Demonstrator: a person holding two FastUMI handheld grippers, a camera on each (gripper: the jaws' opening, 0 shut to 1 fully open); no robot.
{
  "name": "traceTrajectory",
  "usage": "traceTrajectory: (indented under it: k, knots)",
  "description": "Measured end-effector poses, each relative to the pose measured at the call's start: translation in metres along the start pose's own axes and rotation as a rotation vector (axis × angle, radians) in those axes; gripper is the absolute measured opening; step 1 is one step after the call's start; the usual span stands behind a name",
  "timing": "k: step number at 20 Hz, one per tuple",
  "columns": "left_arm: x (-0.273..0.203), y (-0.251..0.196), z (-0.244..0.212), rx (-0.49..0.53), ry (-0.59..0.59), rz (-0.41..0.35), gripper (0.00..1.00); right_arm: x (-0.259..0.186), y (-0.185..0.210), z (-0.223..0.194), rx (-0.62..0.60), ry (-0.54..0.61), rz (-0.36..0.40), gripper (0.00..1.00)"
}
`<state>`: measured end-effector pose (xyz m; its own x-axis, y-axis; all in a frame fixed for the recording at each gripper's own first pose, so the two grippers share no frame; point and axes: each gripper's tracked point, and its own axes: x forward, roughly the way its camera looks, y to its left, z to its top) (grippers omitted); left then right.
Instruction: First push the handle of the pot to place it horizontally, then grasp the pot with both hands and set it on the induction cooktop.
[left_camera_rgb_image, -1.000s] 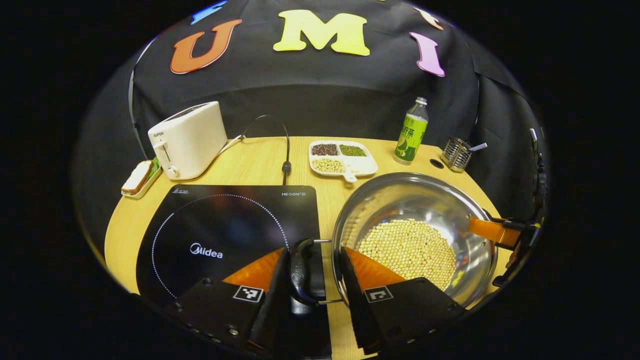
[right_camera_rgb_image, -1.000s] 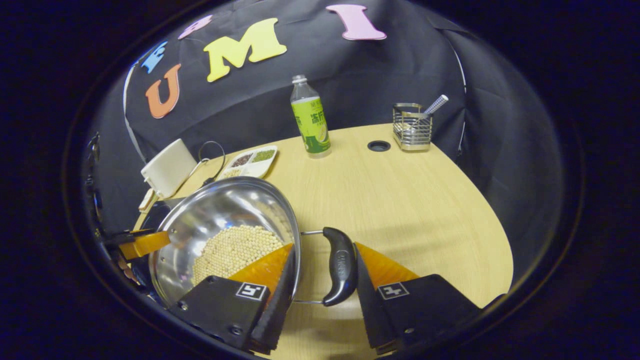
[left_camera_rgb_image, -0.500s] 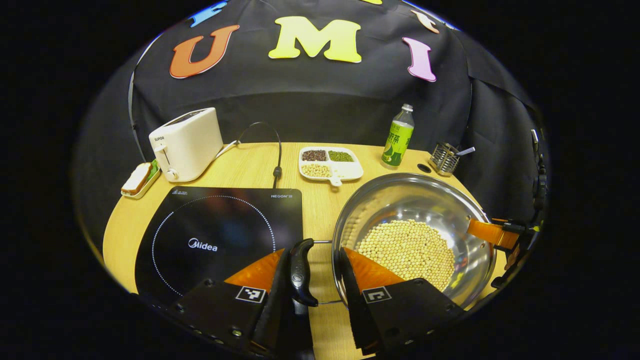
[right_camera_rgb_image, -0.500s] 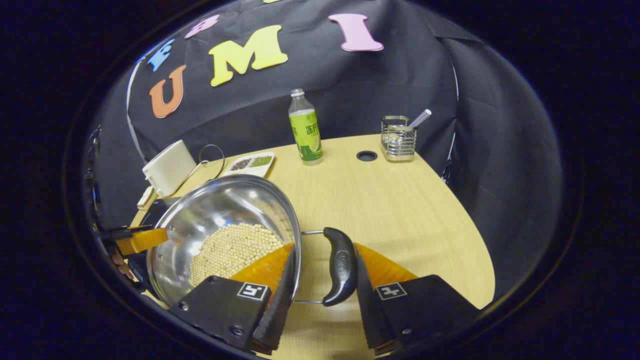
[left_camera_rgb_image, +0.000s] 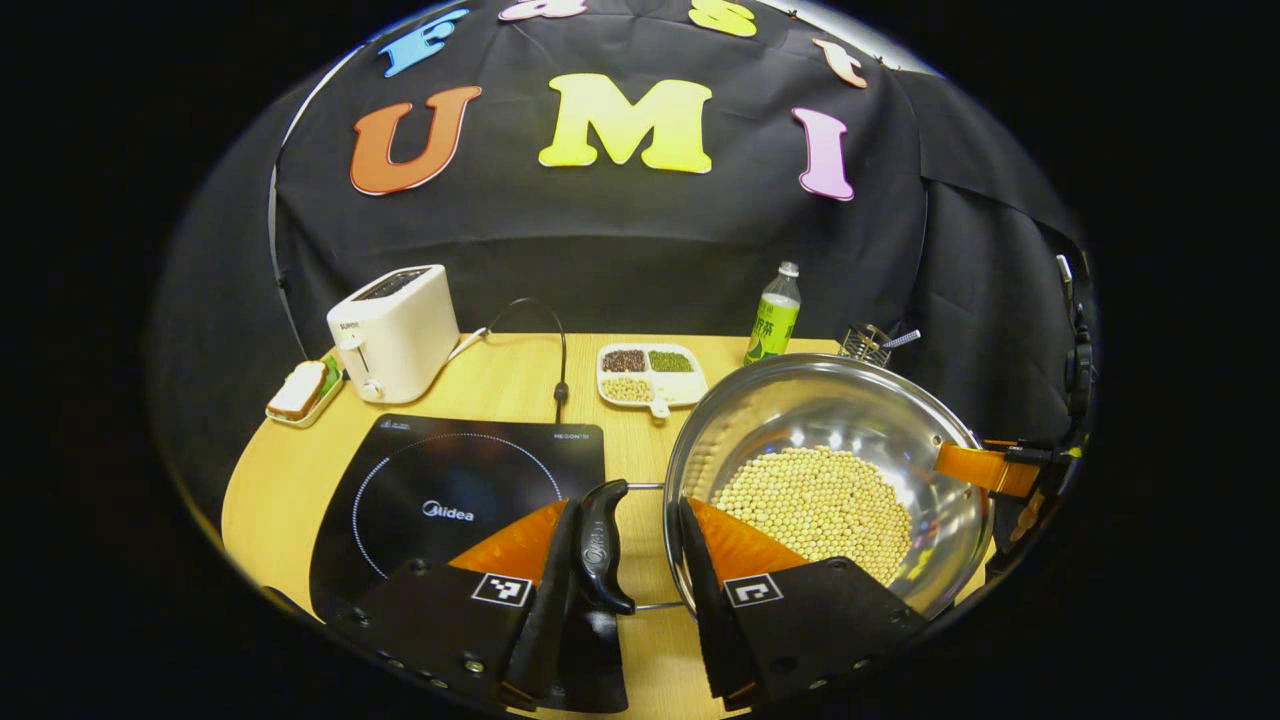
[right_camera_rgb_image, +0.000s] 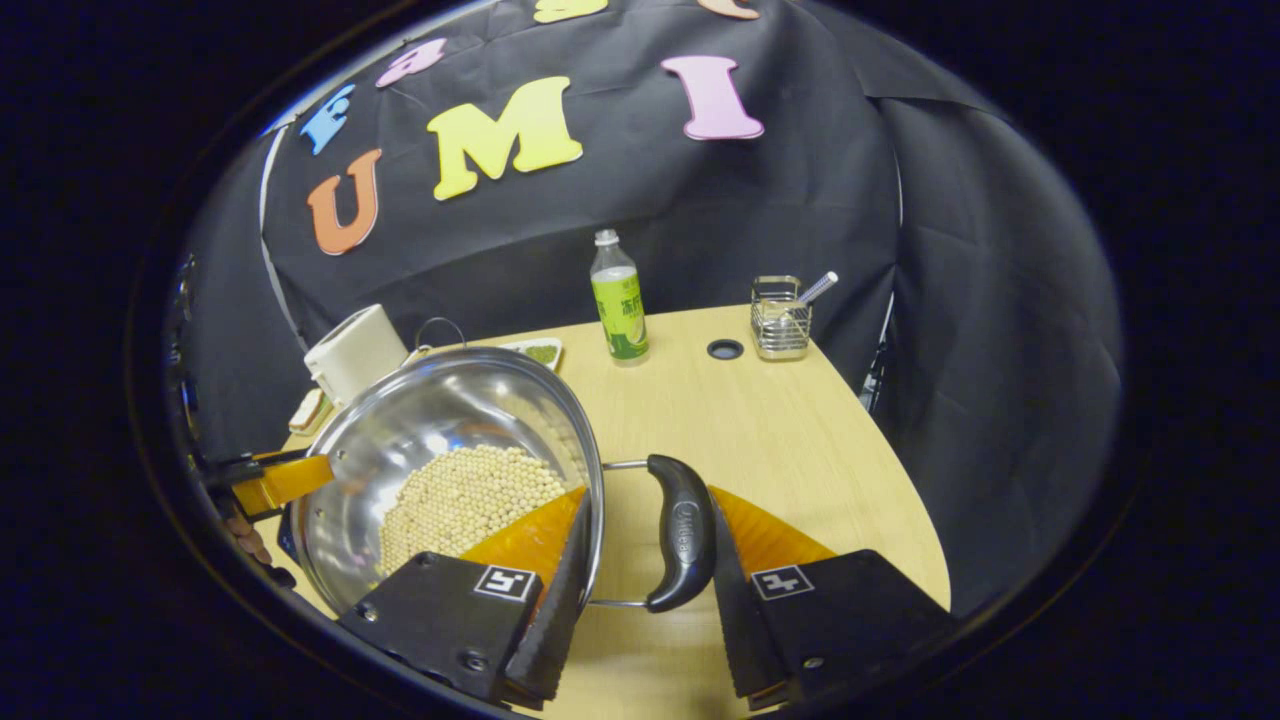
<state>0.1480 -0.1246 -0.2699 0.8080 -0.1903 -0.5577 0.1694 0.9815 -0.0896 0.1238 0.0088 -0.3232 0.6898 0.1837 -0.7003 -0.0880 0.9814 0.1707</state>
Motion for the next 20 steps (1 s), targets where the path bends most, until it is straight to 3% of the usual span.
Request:
traceTrajectory:
  k: [11, 20]
  knots:
    - [-0.064, 0.083, 0.064, -0.023, -0.136, 0.076, 0.55, -0.036, 0.105, 0.054, -0.033, -0.051, 0.060, 0.65]
    - [-0.077, 0.179, 0.070, -0.088, -0.156, 0.174, 0.55, -0.014, 0.207, 0.067, -0.138, -0.045, 0.103, 0.63]
